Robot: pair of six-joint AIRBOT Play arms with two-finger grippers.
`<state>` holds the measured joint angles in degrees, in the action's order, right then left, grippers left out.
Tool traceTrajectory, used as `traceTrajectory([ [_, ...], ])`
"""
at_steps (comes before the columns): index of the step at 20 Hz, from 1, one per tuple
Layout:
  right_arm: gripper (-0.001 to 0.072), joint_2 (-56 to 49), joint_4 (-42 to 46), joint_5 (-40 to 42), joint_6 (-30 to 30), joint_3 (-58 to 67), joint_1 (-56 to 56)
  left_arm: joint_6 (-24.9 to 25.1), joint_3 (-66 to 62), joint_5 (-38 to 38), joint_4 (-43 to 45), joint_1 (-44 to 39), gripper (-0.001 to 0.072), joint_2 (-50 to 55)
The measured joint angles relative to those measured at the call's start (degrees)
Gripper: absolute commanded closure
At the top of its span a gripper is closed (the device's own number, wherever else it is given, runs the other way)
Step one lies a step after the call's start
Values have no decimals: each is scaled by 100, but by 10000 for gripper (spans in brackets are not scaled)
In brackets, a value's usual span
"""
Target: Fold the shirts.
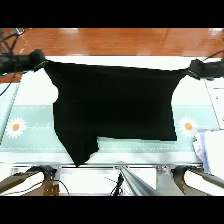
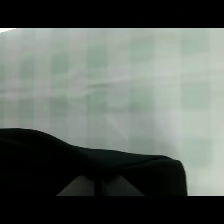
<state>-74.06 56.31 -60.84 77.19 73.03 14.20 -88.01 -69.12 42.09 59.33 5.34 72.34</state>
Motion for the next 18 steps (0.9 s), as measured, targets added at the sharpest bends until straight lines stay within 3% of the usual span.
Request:
traceTrajectory([
  [4, 692, -1596, -452, 146, 101, 1008, 0, 13, -520, -146, -516, 0, 686, 1165],
  [9, 692, -2553, -713, -9, 278, 1604, 9, 37, -793, 396, -702, 33, 686, 1823],
  [13, 692, -2667, -721, -817, 9, 1744, 181, 387, -1058, 1480, -699, 275, 686, 1926],
  [18, 692, -2671, 162, -2017, -153, 1554, 286, 575, -887, 2953, -39, 551, 686, 1974],
])
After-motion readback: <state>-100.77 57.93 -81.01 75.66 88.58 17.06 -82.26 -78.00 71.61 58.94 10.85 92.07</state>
